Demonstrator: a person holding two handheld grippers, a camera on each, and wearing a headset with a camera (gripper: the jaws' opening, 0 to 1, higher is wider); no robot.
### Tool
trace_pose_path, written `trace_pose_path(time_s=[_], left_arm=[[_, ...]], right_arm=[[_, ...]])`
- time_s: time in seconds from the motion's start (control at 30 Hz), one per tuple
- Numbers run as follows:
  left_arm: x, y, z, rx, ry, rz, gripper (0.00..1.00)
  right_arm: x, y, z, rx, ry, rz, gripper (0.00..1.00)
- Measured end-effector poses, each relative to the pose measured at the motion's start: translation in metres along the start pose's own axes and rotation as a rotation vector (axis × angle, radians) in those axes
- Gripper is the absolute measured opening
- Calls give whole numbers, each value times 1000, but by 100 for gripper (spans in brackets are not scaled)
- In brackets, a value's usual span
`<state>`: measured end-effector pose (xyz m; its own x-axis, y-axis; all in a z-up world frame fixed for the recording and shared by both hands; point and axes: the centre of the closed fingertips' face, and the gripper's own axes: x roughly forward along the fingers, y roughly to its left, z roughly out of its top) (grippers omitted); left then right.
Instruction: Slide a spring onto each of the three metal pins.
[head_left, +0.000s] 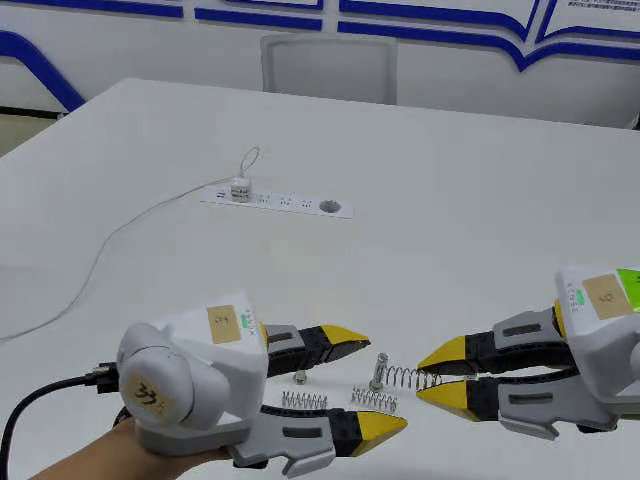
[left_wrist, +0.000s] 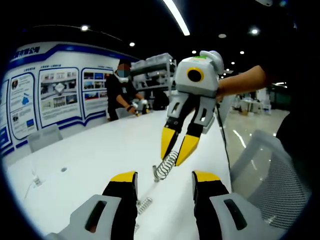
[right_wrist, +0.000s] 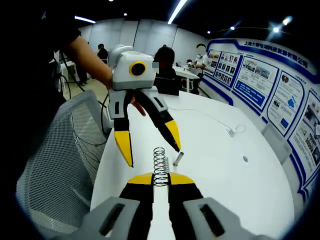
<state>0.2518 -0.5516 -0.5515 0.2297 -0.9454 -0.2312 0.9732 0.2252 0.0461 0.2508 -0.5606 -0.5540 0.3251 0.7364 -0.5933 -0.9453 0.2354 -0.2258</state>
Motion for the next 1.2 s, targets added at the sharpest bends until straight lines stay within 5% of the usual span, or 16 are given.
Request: trace_pose_path(time_s=[0.87, 1.2], left_arm=[[1, -10, -1, 23, 13, -51, 16], [3, -14, -6, 107, 53, -66, 11]], right_arm=[[8, 17, 7, -75, 9, 66, 10], [8, 17, 5, -92, 17, 70, 10]])
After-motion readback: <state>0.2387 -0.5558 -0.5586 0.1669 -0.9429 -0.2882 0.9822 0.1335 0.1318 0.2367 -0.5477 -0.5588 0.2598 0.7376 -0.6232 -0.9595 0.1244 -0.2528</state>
